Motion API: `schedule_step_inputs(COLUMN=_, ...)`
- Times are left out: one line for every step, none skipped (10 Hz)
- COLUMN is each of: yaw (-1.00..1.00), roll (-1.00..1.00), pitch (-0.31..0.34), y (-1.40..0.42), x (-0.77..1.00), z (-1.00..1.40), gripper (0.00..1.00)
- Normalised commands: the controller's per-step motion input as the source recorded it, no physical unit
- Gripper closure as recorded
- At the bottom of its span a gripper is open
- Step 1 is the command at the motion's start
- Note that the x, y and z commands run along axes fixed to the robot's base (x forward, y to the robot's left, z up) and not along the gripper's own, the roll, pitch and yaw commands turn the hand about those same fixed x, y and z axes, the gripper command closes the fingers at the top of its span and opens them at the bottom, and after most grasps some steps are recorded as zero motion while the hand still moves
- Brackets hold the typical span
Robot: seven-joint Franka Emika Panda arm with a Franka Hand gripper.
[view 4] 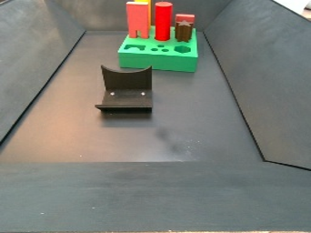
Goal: Pick up the hexagon object. Move up. Place the hexagon object on the fixture. Regrasp the hexagon object. Move to above the board. Insert the hexagon object.
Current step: Move to above the board, then insert the hexagon object.
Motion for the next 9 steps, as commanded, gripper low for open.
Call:
schedule_step_inputs(yaw=-0.08, roll=-0.63, pitch=-0.055, y=-0.01, x=-0.07, z=0.01, gripper=1.00)
schedule_step_inputs(yaw=-0.05, roll=-0.44, pitch=-0.043, y=0.00, x=-0.05, z=0.01, gripper=1.00)
schedule_step_inputs(yaw=-0.02, roll=-0.24, pitch=-0.033, y=0.01, x=-0.04, z=0.00, gripper=1.00)
schedule_step_inputs(yaw=0.00, roll=0.00, pitch=0.000, y=0.00, x=-0.02, z=0.00, gripper=1.00)
schedule_step_inputs(yaw=-0.13, roll=0.00, pitch=-0.061, y=0.01, x=-0.29, z=-0.17, gripper=1.00)
schedule_step_inputs(yaw=-0.21, roll=-0.02, pitch=-0.006, y=0.29, x=-0.13, z=-0.39, gripper=1.00)
schedule_step_inputs(yaw=-0.27, roll=-0.09, pitch=0.000, y=0.45, x=-0.03, z=-0.55, gripper=1.00)
schedule_step_inputs(yaw=-0.53, roll=-0.13, pitch=0.000, y=0.32, x=-0.13, z=-0.62, gripper=1.00)
schedule_step_inputs(yaw=-0.68, roll=-0.14, pitch=-0.057, y=0.11, x=-0.21, z=-0.57, gripper=1.00)
